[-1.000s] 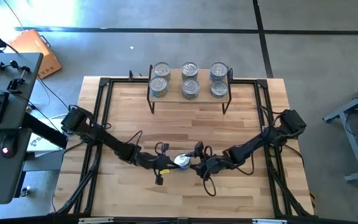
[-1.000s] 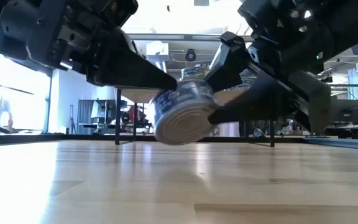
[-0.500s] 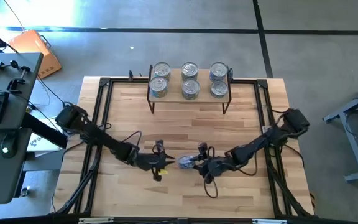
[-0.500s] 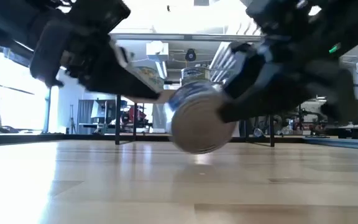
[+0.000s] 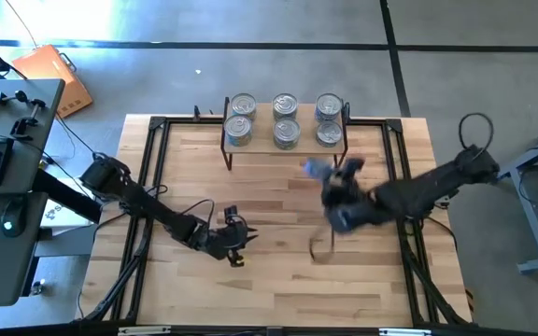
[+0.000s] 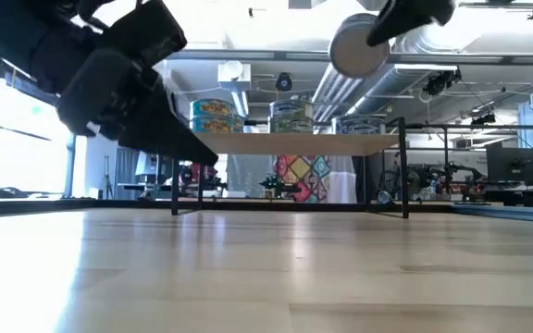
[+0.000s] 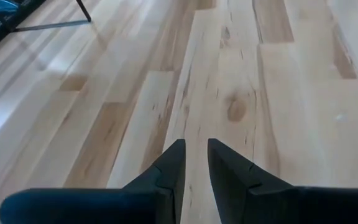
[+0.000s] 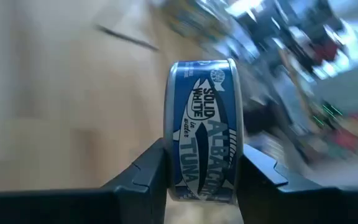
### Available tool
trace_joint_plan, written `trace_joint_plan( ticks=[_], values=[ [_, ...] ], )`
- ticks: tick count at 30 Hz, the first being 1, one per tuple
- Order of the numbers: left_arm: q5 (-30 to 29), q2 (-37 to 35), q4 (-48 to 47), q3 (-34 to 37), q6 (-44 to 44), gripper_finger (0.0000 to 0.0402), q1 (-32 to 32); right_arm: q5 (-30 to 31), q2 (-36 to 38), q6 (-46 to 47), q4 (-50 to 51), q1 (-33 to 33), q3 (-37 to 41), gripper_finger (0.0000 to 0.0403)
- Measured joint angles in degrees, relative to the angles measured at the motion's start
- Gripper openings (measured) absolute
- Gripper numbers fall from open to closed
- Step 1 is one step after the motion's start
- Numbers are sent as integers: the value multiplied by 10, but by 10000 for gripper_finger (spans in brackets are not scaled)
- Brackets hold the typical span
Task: Stack canned seafood by type on shelf
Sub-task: Stack the blue tuna can on top of the other blue tuna can on the shelf
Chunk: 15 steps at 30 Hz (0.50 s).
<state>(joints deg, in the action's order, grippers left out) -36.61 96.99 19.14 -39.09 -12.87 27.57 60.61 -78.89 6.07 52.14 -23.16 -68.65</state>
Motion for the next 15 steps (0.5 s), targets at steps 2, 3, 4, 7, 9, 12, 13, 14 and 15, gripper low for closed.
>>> trace_joint_plan(
  ticks=[2,3,4,7,9,12,13,14,15],
  values=[
    [0,9,4,0,0,58,0,13,0,-5,64,53,-39,124],
    [0,12,4,0,0,58,0,17,-1,-14,81,80,-50,124],
    [0,13,3,0,-2,58,1,20,-1,-30,89,107,-56,124],
    [0,16,7,0,-6,58,4,9,-2,-61,79,184,-57,124],
    [1,16,6,0,-6,58,7,-7,-2,-60,66,229,-45,124],
    [1,16,5,0,-5,58,12,-26,-3,-70,64,279,-30,124],
    [1,16,5,0,-5,58,14,-26,-3,-76,56,289,-25,124],
    [1,16,5,0,-5,58,15,-28,-3,-85,46,296,-20,124],
    [1,16,5,0,-5,58,15,-36,-3,-97,38,303,-16,124]
  ],
)
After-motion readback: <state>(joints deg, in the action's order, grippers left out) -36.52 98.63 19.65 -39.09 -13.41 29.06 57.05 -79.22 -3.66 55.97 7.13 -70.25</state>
